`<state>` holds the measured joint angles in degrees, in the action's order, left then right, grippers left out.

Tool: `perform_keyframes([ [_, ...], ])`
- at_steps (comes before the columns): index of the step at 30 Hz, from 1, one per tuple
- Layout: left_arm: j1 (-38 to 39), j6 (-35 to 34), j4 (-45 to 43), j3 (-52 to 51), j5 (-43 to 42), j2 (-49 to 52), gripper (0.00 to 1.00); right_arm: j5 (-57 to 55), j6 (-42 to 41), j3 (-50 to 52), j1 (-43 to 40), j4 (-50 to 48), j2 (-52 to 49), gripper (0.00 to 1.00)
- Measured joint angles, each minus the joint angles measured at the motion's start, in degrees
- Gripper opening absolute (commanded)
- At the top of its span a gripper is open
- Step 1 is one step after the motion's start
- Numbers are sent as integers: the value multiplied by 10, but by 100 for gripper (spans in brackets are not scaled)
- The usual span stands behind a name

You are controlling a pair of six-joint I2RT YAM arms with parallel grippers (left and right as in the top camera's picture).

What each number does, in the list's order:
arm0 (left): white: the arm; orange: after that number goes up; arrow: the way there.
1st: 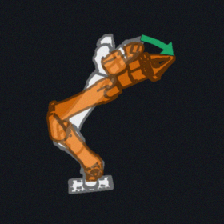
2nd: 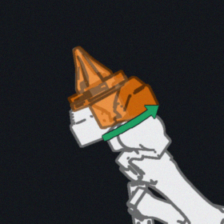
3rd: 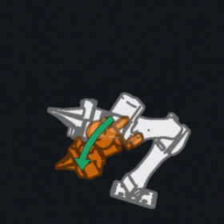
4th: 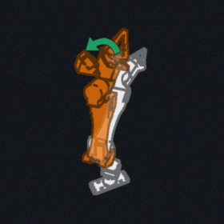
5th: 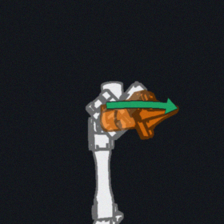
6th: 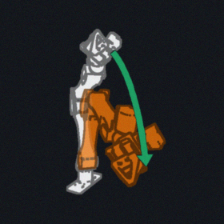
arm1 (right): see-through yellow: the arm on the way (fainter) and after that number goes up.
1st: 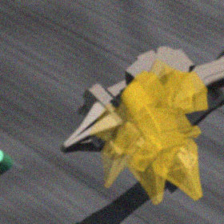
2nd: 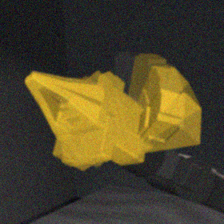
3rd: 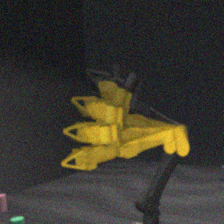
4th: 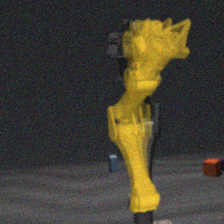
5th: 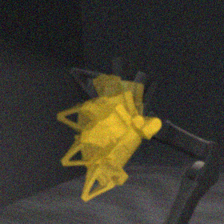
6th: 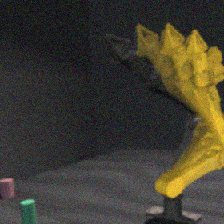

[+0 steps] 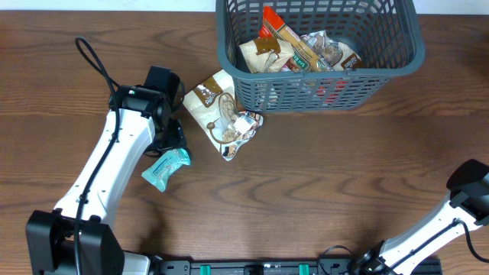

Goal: Pack container
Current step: 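Lower the left gripper and grasp the mint-green wipes pack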

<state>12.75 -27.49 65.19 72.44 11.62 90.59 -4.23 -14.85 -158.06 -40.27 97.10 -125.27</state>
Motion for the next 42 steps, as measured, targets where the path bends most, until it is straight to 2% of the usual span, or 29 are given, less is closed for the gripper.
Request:
perform_keyframes([
  [2, 0, -70, 9, 0, -25, 0, 99, 0, 0, 0, 0, 0, 0, 99],
  [7, 0, -317, 12, 0, -127, 0, 99, 0, 0, 0, 0, 0, 0, 99],
  [11, 1, -426, -21, 0, -187, 0, 99, 0, 0, 0, 0, 0, 0, 99],
  [14, 1, -508, -25, 0, -207, 0, 99, 0, 0, 0, 0, 0, 0, 99],
  [19, 1, -714, -26, 0, -212, 1, 99, 0, 0, 0, 0, 0, 0, 99],
  [22, 1, -804, -26, -1, -204, 8, 99, 0, 0, 0, 0, 0, 0, 99],
  [24, 1, -845, -34, -11, -202, 22, 99, 0, 0, 0, 0, 0, 0, 99],
  [28, -3, -884, -67, -45, -205, 66, 99, 0, 0, 0, 0, 0, 0, 99],
  [33, -38, -885, -95, -77, -212, 105, 99, 0, 0, 0, 0, 0, 0, 99],
  [42, -92, -885, -102, -104, -212, 106, 99, 0, 0, 0, 0, 0, 0, 99],
])
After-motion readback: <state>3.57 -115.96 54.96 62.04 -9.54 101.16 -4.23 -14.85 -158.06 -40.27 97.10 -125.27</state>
